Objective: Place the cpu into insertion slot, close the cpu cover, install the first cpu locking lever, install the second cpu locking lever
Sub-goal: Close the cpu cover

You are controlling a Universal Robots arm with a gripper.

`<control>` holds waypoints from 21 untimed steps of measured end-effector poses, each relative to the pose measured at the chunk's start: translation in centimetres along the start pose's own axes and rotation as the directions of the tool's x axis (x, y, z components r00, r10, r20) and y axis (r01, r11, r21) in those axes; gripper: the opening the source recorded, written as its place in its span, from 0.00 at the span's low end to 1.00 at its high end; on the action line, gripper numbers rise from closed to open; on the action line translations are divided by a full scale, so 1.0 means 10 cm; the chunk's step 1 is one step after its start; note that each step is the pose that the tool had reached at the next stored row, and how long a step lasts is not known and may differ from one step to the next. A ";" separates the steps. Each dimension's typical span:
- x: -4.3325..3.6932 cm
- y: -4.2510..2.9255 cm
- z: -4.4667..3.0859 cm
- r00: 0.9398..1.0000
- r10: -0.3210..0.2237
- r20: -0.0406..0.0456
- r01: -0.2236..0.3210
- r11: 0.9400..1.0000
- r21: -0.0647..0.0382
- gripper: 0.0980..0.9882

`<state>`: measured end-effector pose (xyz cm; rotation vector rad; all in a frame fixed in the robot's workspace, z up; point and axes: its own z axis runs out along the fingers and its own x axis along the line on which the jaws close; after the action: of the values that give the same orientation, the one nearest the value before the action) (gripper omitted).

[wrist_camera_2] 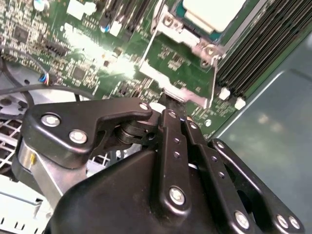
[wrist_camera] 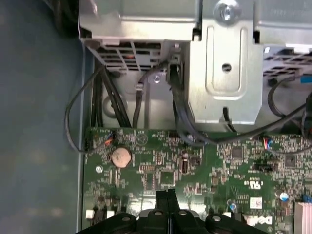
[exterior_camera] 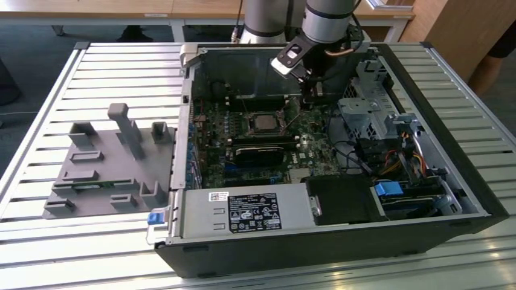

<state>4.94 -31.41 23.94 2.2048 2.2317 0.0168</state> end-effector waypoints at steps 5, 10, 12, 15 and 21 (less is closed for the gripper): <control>0.001 -0.105 0.001 1.000 0.000 0.000 0.000 1.000 0.000 0.01; 0.003 -0.191 0.003 1.000 0.000 0.000 0.000 1.000 0.000 0.01; 0.005 -0.227 0.005 1.000 0.000 0.000 0.000 1.000 0.000 0.01; 0.008 -0.305 0.010 1.000 0.000 0.000 0.000 1.000 0.000 0.01; 0.019 -0.453 0.062 1.000 0.000 0.000 0.000 1.000 0.000 0.01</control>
<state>0.41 -31.26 23.28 2.2047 2.2318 0.0167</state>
